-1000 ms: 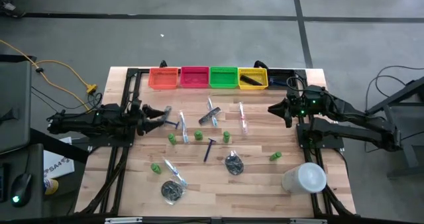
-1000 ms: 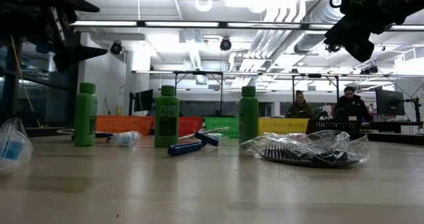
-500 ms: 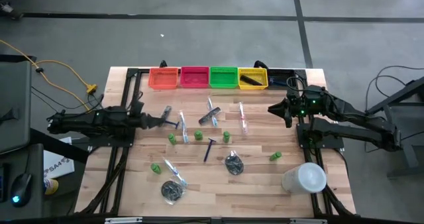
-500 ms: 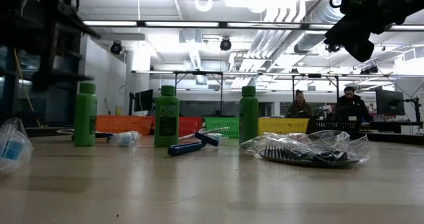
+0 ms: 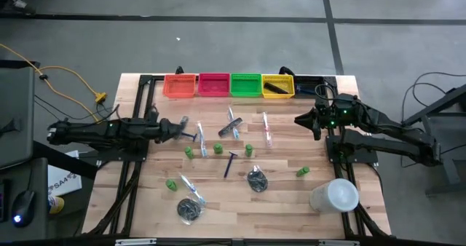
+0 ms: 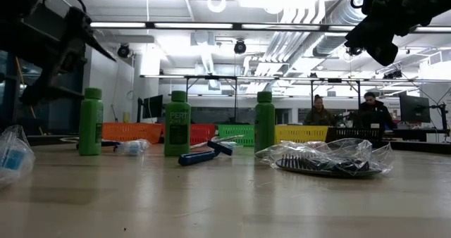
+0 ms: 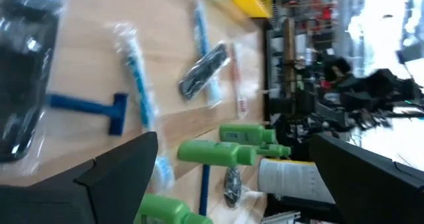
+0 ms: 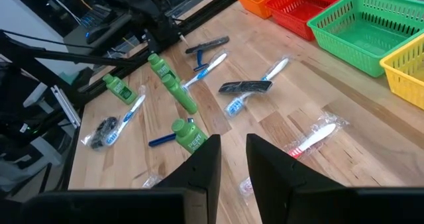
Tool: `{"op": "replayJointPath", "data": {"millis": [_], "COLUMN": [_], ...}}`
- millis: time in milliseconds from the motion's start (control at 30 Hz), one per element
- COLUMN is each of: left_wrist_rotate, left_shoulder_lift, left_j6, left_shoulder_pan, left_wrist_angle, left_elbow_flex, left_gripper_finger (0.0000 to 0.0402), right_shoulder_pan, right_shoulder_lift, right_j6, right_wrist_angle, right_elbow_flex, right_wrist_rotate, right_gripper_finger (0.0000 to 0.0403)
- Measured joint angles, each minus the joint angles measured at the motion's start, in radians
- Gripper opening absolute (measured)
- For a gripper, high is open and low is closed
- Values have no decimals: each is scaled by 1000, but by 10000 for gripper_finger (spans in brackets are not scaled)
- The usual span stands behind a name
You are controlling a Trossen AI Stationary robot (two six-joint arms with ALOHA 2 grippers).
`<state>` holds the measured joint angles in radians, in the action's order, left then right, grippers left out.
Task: Pick & Place Travel size toiletries
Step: Put the black hair comb into the yellow bin
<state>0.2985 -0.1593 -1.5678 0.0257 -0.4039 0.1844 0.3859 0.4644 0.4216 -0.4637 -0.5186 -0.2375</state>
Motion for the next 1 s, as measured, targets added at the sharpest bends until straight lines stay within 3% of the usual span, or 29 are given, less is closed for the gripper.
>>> {"op": "replayJointPath", "data": {"millis": [267, 500, 767, 1000], "left_wrist_rotate": [-60, -75, -100, -65], "left_shoulder_lift": [-216, -357, -461, -501], "left_j6": [-167, -325, -468, -616], "left_shoulder_pan": [1, 1, 9, 112], "left_wrist_angle": [24, -211, -213, -270], "left_elbow_flex": [74, 216, 218, 219], "left_gripper_finger": [397, 397, 397, 397], "right_shoulder_pan": [0, 0, 0, 0], "right_shoulder_lift": [0, 0, 0, 0], "right_j6": [0, 0, 0, 0], "right_wrist_angle": [0, 0, 0, 0], "right_elbow_flex": [0, 0, 0, 0], "right_wrist_rotate": [0, 0, 0, 0], "right_gripper_finger": [66, 66, 66, 66]}}
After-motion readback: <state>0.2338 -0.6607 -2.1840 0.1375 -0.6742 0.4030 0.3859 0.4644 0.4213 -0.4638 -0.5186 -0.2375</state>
